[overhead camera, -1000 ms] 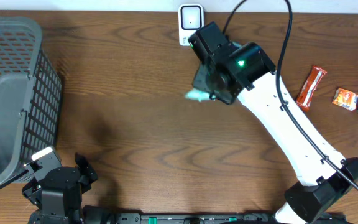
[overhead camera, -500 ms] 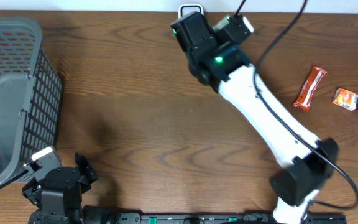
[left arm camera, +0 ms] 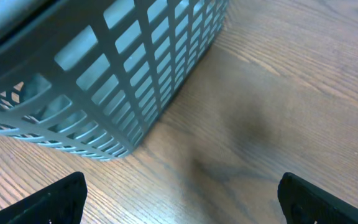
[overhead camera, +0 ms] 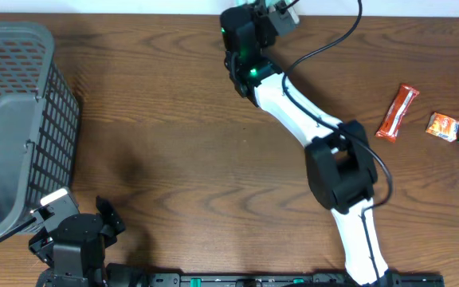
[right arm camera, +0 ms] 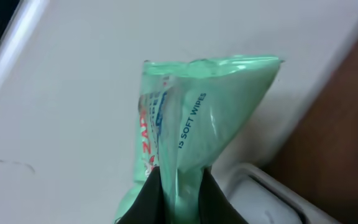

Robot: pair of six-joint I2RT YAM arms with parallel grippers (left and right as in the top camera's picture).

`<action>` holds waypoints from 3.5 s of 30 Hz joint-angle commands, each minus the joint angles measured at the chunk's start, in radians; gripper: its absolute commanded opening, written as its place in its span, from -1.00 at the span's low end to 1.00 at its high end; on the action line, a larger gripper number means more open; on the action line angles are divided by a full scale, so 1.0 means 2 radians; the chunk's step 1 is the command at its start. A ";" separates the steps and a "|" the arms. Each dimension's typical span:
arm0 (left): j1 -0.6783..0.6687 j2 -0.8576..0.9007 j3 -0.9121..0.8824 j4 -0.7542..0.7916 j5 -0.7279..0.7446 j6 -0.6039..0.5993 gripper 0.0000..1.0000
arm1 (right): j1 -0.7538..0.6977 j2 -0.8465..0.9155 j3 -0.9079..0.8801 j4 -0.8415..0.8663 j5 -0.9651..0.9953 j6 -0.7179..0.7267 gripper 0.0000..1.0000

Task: Scan the item barcode
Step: 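Hold the wipes pack up against the white scanner, then carry the wipes pack to the right table edge and release it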

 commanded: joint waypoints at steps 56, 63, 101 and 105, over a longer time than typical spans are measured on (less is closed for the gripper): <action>0.002 0.000 0.001 0.000 -0.003 -0.002 0.96 | -0.049 0.023 0.004 0.134 -0.284 -0.204 -0.97; 0.002 0.000 0.001 0.000 -0.003 -0.002 0.96 | -0.065 -0.154 0.004 -0.194 -0.191 -0.262 -0.97; 0.002 0.000 0.001 0.000 -0.003 -0.002 0.96 | -0.418 -0.241 -0.133 -0.584 -0.309 -0.300 0.98; 0.002 0.000 0.001 0.000 -0.003 -0.002 0.96 | -0.418 -0.270 -0.078 -0.624 -0.412 -0.300 0.99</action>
